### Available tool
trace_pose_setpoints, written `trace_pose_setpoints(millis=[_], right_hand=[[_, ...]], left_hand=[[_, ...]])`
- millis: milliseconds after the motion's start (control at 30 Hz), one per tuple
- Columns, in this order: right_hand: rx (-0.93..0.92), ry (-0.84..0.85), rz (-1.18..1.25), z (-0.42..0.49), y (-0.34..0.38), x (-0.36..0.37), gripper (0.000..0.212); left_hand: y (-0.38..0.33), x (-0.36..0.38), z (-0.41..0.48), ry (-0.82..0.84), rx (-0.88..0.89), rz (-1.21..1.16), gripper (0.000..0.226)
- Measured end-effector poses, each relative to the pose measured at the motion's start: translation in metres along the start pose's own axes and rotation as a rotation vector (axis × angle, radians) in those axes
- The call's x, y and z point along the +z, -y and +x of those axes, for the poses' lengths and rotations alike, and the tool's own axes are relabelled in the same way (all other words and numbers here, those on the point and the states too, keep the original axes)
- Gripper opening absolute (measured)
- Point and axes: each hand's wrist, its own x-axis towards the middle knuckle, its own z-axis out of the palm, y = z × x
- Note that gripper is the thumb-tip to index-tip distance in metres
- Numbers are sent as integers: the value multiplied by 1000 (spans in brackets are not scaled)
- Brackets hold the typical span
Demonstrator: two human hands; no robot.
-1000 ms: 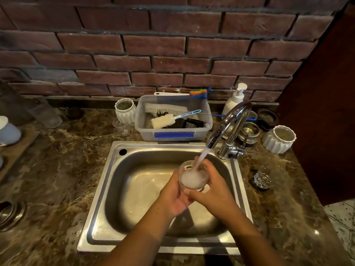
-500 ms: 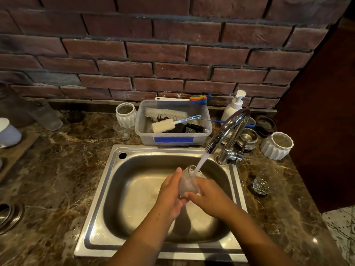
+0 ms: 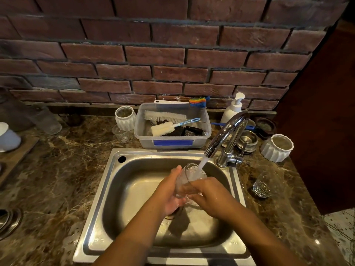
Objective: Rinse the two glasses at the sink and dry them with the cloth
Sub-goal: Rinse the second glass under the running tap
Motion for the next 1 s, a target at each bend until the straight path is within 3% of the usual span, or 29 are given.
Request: trace_pose_setpoints(millis=[67,133,200,267,433,533,567,633,767,833,900,1000], right_hand=[[-90,-46,-126,-1,-1,1,19],[-43,-187,-157,-4,-1,12,14],[100,-407,-26,-8,6,25,13],[260,-500,258,-7,14,31,16],[352,-97,686,2,18,14,25],[416,-14,892,5,4,14,21],[424,-23,892,5,1,15,19],[323,-29,664,3,-6,18,19],[29,11,100,-5,-11,18,24],[-93,-22,-120,-8,-10,14,20],[-96,-100,-163,-9,-7,16,17],[124,-215,151,-7,4,25,19]], left_hand=[[-5,2,-1,-3,-41,-38,38],[-3,4,4,-29,-1,-92,39],[1,7,10,-83,73,-138,40],[6,6,16,-141,160,-108,37],[13,2,11,-151,420,143,32],[15,4,8,-122,517,261,26],[15,3,9,-113,509,288,24],[13,1,8,-51,407,284,23],[2,-6,7,8,-52,64,37],[4,-9,11,48,-165,-7,48],[4,-6,12,34,-142,-68,46],[9,5,14,-67,119,-67,32]])
